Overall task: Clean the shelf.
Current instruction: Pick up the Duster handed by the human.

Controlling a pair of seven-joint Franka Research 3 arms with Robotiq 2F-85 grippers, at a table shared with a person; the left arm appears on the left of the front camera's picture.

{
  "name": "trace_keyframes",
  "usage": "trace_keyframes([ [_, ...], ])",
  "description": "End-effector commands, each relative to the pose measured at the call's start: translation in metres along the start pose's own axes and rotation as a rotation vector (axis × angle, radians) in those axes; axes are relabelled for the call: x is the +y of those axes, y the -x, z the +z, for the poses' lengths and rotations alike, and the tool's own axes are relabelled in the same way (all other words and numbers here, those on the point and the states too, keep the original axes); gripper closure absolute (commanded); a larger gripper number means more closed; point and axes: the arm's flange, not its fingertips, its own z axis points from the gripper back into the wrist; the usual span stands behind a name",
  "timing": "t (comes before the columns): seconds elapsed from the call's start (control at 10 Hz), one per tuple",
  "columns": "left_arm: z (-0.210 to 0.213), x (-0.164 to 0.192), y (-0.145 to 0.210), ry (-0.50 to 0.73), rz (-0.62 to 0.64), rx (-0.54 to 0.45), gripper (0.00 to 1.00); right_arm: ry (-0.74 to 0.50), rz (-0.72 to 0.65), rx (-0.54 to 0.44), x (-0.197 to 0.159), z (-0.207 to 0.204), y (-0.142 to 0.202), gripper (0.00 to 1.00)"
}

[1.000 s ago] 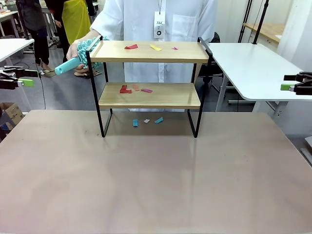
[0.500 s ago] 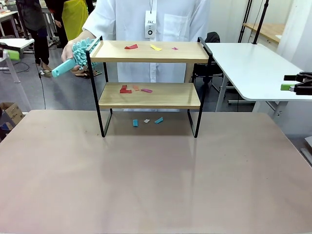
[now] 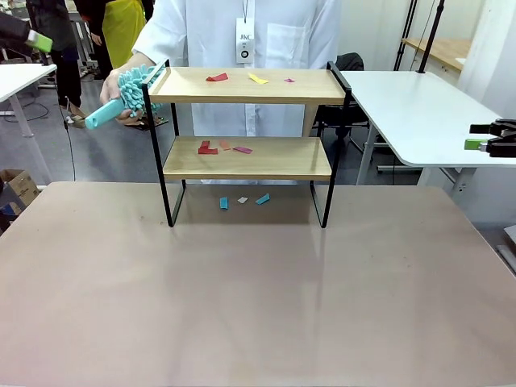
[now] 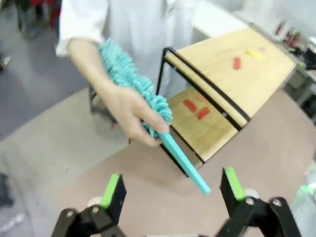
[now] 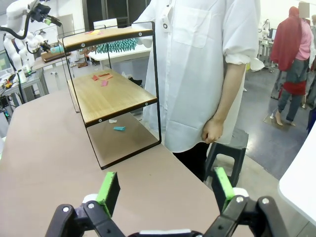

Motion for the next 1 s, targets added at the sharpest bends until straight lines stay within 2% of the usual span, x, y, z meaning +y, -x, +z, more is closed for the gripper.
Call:
trace_keyframes([
  [0.0, -0.008, -0.039, 0.005, -0.093, 0.145, 0.090, 0.00, 0.006, 0.004, -0.003, 0.000, -0.002, -0.003, 0.00],
  [0.2, -0.019, -0.074, 0.000, -0.157, 0.190, 0.173, 0.00, 0.006, 0.004, -0.003, 0.000, -0.002, -0.003, 0.00],
  [0.4, -0.038, -0.095, -0.001, -0.210, 0.166, 0.222, 0.00, 0.006, 0.004, -0.003, 0.000, -0.002, -0.003, 0.00],
  [0.6, -0.059, -0.098, -0.003, -0.261, 0.158, 0.261, 0.00, 0.006, 0.004, -0.003, 0.000, -0.002, -0.003, 0.00],
  [0.7, -0.043, -0.098, -0.001, -0.202, 0.157, 0.228, 0.00, 0.006, 0.004, -0.003, 0.000, -0.002, -0.003, 0.00],
  [0.9, -0.055, -0.101, -0.001, -0.217, 0.149, 0.254, 0.00, 0.006, 0.004, -0.003, 0.000, -0.002, -0.003, 0.00],
])
